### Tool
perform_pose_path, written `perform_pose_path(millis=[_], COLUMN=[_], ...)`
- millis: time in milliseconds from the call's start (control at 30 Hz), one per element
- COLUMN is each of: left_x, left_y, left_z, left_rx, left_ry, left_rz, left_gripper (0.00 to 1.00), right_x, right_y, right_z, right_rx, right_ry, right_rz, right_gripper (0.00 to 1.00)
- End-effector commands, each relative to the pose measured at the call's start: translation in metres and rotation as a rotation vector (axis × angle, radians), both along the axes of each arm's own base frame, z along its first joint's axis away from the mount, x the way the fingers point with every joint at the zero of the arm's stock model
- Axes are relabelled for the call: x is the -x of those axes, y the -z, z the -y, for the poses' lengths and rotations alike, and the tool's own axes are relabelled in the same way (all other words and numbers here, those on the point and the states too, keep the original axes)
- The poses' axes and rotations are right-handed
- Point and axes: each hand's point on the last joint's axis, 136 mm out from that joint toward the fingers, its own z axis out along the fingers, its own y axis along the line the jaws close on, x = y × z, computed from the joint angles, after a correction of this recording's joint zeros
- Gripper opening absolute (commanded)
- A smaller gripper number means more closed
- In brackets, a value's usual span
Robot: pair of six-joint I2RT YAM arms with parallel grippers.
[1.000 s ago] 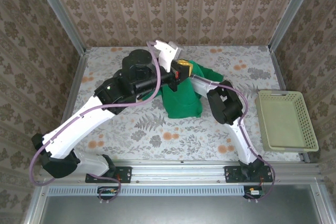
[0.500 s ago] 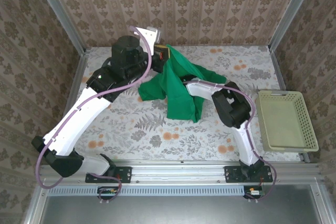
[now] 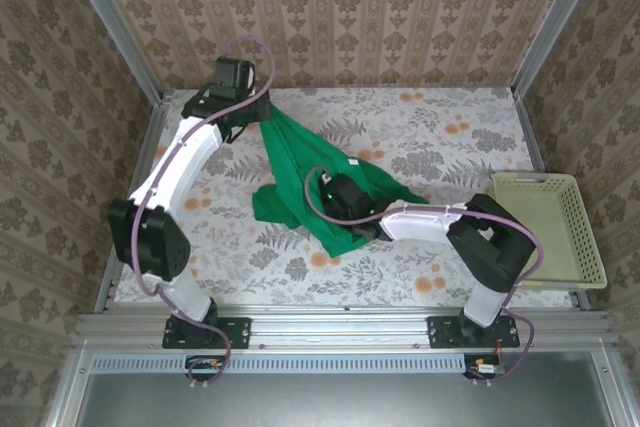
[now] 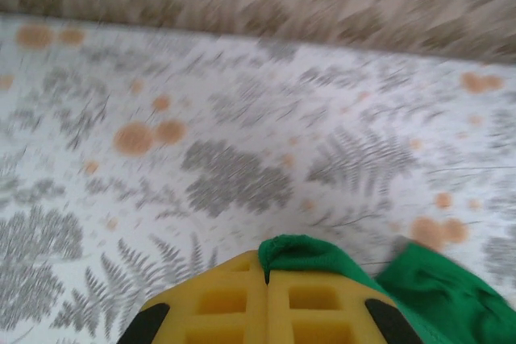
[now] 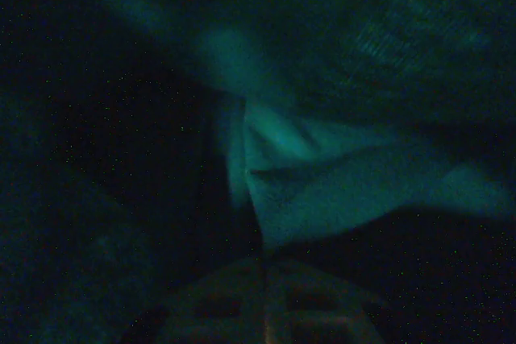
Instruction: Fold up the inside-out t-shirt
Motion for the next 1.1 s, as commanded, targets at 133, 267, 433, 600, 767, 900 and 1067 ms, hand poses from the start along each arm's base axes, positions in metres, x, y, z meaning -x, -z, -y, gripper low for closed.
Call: perform_pose_path(millis=[133, 267, 433, 600, 767, 900, 1067], left_x=[-0.001, 0.006, 0.019, 0.032, 0.056, 0.084, 0.136], left_y=[0.101, 0.148, 0.189, 0.208, 0.205, 0.159, 0.101], left_z=[-0.040, -0.055, -0.066, -0.067, -0.051, -0.007, 0.057], left_rx=[-0.093, -0.146, -0.169, -0.157, -0.097, 0.059, 0.156], left_ry=[-0.118, -0.163, -0.201, -0.200, -0.132, -0.002, 0.225], left_rz=[-0.278, -0.427, -0.537, -0.593, -0.590, -0.414, -0.184], left_gripper=[0.00, 0.00, 0.00, 0.00, 0.11, 0.39, 0.63], right_x=[0.013, 0.019, 0.030, 0.031, 0.023, 0.018, 0.022], right_y=[-0.052, -0.076, -0.108, -0.103, -0.098, -0.090, -0.080], right_z=[-0.019, -0.019, -0.020, -0.019, -0.007, -0.008, -0.015], right_rx=[-0.188, -0.257, -0.371, -0.408, -0.463, -0.473, -0.462], right_ry=[-0.096, -0.116, -0.165, -0.164, -0.112, -0.124, -0.161], right_rz=[0.139, 0.187, 0.226, 0.195, 0.172, 0.140, 0.104], right_gripper=[0.00, 0.00, 0.00, 0.00, 0.00, 0.00, 0.00])
